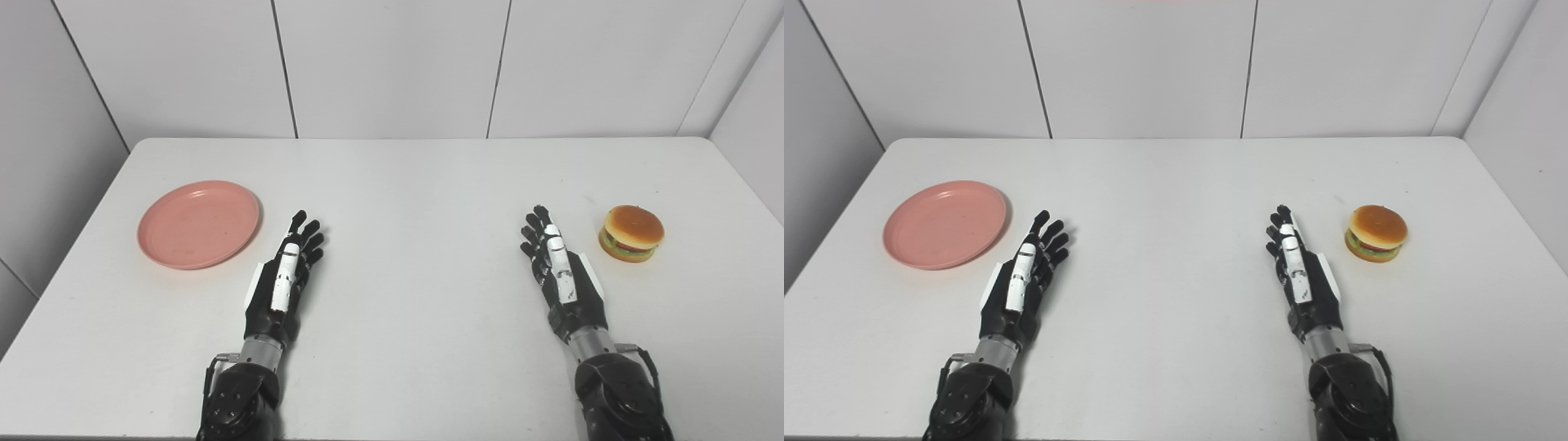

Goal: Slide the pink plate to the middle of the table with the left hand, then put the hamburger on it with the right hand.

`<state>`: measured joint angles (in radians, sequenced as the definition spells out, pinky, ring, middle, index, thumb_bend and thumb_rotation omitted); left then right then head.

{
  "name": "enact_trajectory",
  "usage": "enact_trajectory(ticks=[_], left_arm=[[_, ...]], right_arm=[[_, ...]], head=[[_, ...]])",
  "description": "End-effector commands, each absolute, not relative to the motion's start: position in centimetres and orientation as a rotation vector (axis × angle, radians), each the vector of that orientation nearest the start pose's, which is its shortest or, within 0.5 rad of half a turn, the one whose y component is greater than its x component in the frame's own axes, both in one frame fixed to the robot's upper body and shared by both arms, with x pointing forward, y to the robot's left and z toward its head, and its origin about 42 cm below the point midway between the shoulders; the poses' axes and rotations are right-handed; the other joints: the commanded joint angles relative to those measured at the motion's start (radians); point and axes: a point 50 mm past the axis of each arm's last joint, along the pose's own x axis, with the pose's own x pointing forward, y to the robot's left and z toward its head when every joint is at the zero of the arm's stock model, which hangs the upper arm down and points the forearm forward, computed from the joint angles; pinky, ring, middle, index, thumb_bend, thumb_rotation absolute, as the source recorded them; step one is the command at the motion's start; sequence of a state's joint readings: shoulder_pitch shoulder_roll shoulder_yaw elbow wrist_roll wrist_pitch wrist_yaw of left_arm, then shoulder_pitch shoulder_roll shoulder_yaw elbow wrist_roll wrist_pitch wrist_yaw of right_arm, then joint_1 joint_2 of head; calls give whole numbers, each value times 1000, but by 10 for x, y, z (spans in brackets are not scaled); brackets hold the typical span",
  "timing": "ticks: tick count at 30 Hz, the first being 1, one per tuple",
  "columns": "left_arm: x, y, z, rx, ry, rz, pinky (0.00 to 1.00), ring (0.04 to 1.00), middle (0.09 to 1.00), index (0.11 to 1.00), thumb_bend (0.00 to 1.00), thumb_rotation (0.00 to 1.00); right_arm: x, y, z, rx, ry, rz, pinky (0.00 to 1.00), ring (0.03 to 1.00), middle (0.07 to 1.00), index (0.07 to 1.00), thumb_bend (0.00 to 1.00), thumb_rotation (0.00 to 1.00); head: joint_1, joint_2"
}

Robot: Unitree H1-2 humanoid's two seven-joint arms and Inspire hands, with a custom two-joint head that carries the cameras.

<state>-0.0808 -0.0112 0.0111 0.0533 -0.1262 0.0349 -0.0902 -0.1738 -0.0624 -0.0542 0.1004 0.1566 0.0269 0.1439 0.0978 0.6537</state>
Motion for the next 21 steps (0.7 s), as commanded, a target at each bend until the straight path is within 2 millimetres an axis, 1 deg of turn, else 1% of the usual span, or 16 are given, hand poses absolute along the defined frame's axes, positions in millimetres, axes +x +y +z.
enact_trajectory(ticks=[1, 2, 3, 4, 5, 6, 7, 8, 9, 10, 12, 16, 21], left_arm=[[303, 192, 81, -136, 93, -103, 947, 936, 948, 951, 377, 1000], [303, 190, 80, -139, 95, -103, 948, 937, 949, 952, 371, 1000], [302, 186, 78, -149, 95, -101, 948, 937, 949, 952, 369, 1000], [302, 183, 77, -157, 94, -99, 948, 938, 949, 953, 354, 1000], [302, 180, 76, -162, 95, -100, 949, 940, 951, 955, 351, 1000], [302, 177, 75, -164, 95, -101, 953, 943, 955, 959, 357, 1000], [302, 174, 73, -160, 95, -108, 953, 943, 955, 959, 357, 1000], [302, 172, 71, -157, 95, -113, 957, 946, 961, 963, 368, 1000], [303, 169, 69, -157, 99, -115, 960, 948, 963, 966, 373, 1000], [303, 167, 68, -158, 103, -116, 959, 948, 963, 967, 376, 1000], [305, 163, 65, -154, 106, -116, 954, 948, 962, 968, 370, 1000], [306, 160, 60, -142, 107, -118, 945, 947, 961, 967, 367, 1000], [306, 161, 57, -141, 106, -126, 946, 948, 961, 972, 369, 1000]], right_arm=[[334, -233, 115, 97, -82, 129, 1000, 998, 999, 1000, 315, 1000], [334, -235, 114, 98, -82, 129, 1000, 1000, 1000, 1000, 325, 1000], [334, -239, 111, 94, -82, 135, 1000, 1000, 1000, 1000, 328, 1000], [334, -242, 110, 92, -81, 140, 1000, 1000, 1000, 1000, 330, 1000], [334, -245, 108, 91, -79, 141, 1000, 1000, 1000, 1000, 330, 1000], [334, -247, 107, 90, -78, 141, 1000, 1000, 1000, 1000, 328, 1000], [334, -249, 106, 95, -78, 140, 1000, 1000, 1000, 1000, 328, 1000], [334, -251, 105, 99, -78, 140, 1000, 1000, 1000, 1000, 321, 1000], [334, -253, 104, 111, -77, 140, 1000, 1000, 1000, 1000, 317, 1000], [335, -254, 103, 120, -77, 140, 1000, 1000, 1000, 1000, 295, 1000], [335, -256, 101, 128, -78, 139, 1000, 1000, 1000, 1000, 274, 1000], [336, -256, 98, 145, -78, 135, 1000, 1000, 1000, 1000, 244, 1000], [336, -254, 96, 151, -80, 136, 1000, 1000, 1000, 1000, 210, 1000]], head=[[23, -14], [33, -20], [68, -39], [68, -39], [114, -59], [114, -59], [152, -78], [152, -78], [180, -96], [183, -99], [199, -117], [203, -140], [201, -149]])
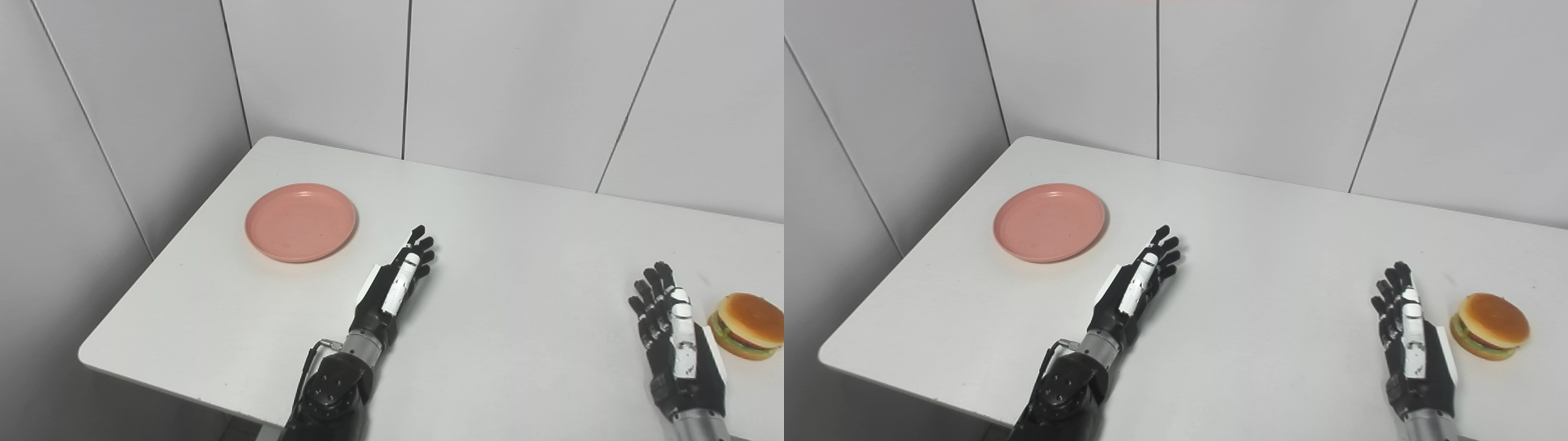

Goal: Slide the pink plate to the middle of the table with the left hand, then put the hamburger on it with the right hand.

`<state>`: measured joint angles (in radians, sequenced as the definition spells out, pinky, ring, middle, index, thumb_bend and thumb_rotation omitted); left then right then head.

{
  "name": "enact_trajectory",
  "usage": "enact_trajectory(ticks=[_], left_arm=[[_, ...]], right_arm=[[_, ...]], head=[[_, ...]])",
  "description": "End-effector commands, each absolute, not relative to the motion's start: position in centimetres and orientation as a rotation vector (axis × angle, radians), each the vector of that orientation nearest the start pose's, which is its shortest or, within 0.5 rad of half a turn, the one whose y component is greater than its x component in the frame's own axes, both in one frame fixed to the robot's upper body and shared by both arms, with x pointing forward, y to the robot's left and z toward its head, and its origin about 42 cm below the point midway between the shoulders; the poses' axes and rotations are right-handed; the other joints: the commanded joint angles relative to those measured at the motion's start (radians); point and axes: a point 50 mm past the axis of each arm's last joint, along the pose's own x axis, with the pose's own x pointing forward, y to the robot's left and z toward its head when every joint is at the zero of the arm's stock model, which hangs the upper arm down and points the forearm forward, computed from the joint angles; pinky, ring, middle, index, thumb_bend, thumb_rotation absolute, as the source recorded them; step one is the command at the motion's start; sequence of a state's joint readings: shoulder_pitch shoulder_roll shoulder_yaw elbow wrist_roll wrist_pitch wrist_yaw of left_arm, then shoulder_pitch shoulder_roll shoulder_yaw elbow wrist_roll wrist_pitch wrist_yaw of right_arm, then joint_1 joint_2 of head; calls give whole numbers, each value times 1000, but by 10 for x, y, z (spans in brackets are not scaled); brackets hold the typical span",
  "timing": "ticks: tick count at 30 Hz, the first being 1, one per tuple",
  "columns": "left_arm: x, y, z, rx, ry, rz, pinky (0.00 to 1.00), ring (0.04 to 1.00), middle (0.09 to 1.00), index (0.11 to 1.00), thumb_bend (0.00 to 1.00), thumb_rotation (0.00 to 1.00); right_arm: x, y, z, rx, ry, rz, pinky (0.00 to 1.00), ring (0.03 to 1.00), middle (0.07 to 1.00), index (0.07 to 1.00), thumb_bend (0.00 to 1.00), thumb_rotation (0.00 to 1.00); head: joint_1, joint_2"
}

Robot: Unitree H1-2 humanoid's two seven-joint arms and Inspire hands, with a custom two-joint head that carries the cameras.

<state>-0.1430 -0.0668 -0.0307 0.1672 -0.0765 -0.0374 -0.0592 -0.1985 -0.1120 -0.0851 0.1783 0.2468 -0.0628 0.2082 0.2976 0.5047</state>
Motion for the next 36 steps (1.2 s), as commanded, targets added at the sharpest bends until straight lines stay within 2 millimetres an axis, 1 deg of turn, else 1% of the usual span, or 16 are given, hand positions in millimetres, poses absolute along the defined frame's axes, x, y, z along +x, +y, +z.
enact_trajectory(ticks=[1, 13, 17, 22, 26, 31, 36], left_arm=[[306, 161, 57, -139, 105, -127, 945, 948, 961, 972, 366, 1000], [302, 164, 63, -136, 91, -140, 945, 946, 960, 968, 359, 1000], [301, 165, 73, -140, 77, -150, 950, 952, 966, 972, 361, 1000], [301, 164, 88, -149, 44, -158, 960, 955, 970, 971, 364, 1000], [304, 165, 104, -133, 0, -172, 953, 951, 966, 966, 379, 1000], [311, 164, 131, -153, -50, -190, 962, 957, 968, 965, 371, 1000], [319, 164, 157, -157, -92, -194, 966, 951, 962, 957, 401, 1000]], right_arm=[[335, -254, 95, 153, -79, 136, 1000, 1000, 1000, 1000, 209, 1000], [331, -249, 98, 162, -85, 143, 1000, 1000, 1000, 1000, 191, 1000], [331, -247, 101, 156, -86, 143, 1000, 1000, 1000, 1000, 190, 1000], [331, -246, 101, 147, -85, 143, 1000, 1000, 1000, 1000, 211, 1000], [331, -244, 101, 163, -85, 146, 1000, 1000, 1000, 1000, 204, 1000], [333, -243, 100, 155, -90, 144, 1000, 1000, 1000, 1000, 203, 1000], [333, -243, 101, 163, -80, 144, 1000, 1000, 1000, 1000, 206, 1000]], head=[[-2, -1], [-3, 11], [-7, 19], [-6, 18], [-3, 17], [-2, 18], [4, 18]])
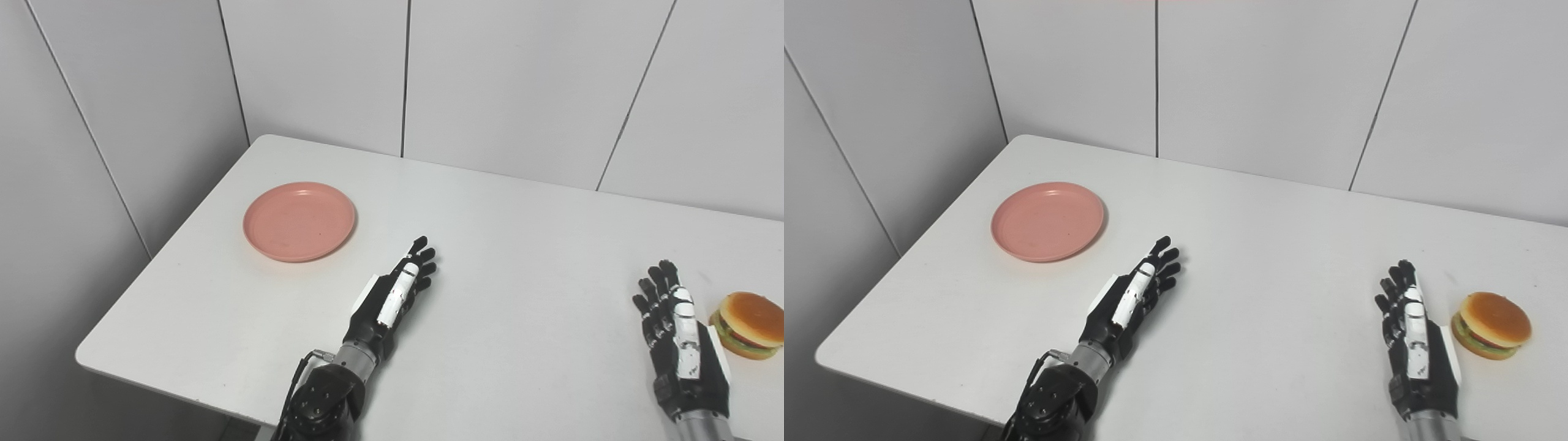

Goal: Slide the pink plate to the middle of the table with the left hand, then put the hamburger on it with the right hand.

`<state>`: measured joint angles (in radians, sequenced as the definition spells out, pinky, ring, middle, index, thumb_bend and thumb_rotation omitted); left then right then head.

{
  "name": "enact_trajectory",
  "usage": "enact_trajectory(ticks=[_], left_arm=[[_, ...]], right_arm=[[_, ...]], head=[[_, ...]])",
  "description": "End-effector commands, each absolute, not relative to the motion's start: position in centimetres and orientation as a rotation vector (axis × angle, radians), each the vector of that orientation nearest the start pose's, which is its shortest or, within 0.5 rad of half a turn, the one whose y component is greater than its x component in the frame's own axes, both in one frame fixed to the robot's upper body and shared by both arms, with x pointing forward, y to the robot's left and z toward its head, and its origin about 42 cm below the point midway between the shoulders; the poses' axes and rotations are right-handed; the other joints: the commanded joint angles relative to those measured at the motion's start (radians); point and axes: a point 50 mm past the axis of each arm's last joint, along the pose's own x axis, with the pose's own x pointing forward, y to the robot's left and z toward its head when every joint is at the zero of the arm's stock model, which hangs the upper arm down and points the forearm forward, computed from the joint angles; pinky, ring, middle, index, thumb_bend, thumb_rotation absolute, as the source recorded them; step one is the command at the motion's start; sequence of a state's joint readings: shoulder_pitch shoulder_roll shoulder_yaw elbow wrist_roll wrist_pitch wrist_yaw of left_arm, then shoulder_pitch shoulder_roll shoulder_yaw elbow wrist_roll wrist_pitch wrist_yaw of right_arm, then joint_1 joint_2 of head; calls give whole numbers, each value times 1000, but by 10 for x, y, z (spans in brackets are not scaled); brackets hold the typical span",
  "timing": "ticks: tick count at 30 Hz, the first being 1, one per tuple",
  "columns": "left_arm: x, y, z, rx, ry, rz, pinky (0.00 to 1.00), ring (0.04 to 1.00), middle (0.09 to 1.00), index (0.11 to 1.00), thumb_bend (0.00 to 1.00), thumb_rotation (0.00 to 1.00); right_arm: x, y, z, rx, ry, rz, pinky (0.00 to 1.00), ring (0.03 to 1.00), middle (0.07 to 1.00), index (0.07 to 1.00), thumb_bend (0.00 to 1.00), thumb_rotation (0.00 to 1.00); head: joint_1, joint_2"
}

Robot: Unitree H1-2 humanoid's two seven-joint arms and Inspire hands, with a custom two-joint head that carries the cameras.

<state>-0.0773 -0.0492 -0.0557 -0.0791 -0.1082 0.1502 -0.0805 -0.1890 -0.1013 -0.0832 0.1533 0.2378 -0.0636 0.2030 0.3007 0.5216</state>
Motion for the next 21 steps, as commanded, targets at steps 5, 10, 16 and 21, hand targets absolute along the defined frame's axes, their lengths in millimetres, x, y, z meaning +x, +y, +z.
enact_trajectory(ticks=[5, 10, 16, 21], left_arm=[[327, 170, 182, -134, -157, -182, 938, 936, 951, 947, 432, 1000], [337, 181, 208, -123, -232, -160, 934, 927, 944, 943, 433, 1000], [349, 196, 230, -94, -278, -125, 935, 922, 938, 939, 437, 1000], [364, 216, 245, -72, -319, -74, 951, 940, 950, 948, 420, 1000]], right_arm=[[334, -243, 101, 157, -83, 147, 1000, 1000, 1000, 1000, 196, 1000], [334, -243, 101, 141, -83, 144, 1000, 1000, 1000, 1000, 195, 1000], [334, -243, 99, 153, -80, 146, 1000, 1000, 1000, 1000, 197, 1000], [335, -244, 98, 160, -77, 144, 1000, 1000, 1000, 1000, 194, 1000]], head=[[4, 0], [6, -3], [11, -12], [16, -18]])
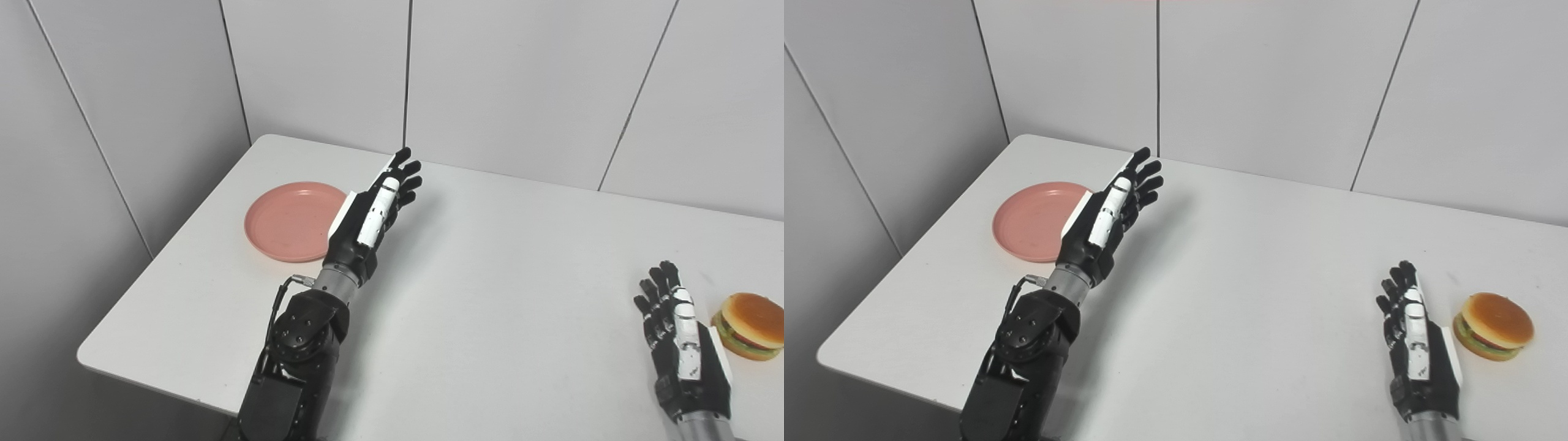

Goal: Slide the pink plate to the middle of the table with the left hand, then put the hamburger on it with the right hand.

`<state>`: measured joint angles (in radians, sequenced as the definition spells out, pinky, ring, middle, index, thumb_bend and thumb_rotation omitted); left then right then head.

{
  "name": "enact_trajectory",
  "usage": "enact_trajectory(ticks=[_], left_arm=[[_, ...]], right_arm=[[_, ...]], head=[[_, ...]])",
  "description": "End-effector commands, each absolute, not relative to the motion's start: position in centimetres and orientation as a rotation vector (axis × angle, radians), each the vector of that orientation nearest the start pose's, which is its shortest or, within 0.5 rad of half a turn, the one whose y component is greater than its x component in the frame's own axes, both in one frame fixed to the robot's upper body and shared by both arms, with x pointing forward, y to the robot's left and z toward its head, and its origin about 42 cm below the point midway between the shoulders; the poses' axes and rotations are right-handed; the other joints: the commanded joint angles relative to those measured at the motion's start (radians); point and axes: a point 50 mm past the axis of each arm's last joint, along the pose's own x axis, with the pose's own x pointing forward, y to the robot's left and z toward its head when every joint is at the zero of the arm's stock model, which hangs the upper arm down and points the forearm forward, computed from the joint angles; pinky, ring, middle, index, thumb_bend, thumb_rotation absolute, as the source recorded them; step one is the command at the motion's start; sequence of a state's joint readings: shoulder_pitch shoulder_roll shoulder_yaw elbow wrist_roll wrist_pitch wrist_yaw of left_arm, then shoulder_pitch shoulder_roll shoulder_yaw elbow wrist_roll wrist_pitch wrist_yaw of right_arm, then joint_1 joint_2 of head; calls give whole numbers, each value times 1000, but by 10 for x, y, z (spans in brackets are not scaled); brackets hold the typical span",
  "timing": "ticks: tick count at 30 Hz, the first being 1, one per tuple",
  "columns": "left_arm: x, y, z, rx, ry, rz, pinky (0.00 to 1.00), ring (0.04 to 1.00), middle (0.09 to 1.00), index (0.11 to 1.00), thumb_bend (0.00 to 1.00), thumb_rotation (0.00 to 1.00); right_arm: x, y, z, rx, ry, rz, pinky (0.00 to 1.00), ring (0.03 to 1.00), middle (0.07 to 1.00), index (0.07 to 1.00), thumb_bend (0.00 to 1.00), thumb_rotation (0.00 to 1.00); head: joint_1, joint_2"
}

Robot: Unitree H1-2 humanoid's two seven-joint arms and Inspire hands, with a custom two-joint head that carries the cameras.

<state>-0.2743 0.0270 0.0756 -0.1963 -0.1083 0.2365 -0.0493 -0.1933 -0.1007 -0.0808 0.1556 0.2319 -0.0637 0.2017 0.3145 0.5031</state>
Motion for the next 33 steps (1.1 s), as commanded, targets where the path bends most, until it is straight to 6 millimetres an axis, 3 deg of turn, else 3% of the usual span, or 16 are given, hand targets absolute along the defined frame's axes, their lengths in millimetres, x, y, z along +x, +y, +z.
enact_trajectory(ticks=[1, 9, 23, 33], left_arm=[[368, 222, 248, -75, -327, -56, 950, 941, 950, 947, 414, 1000], [386, 259, 259, -79, -357, 49, 942, 937, 948, 944, 410, 1000], [411, 330, 260, -36, -365, 189, 949, 942, 944, 936, 405, 1000], [409, 368, 269, -122, -370, 293, 943, 932, 927, 918, 369, 1000]], right_arm=[[335, -244, 98, 160, -77, 144, 1000, 1000, 1000, 1000, 193, 1000], [335, -246, 97, 157, -72, 152, 1000, 1000, 1000, 1000, 209, 1000], [335, -251, 95, 166, -80, 151, 1000, 1000, 1000, 1000, 208, 1000], [334, -252, 96, 167, -81, 153, 1000, 1000, 1000, 1000, 224, 1000]], head=[[3, -1], [6, -5], [29, -10], [32, -9]])
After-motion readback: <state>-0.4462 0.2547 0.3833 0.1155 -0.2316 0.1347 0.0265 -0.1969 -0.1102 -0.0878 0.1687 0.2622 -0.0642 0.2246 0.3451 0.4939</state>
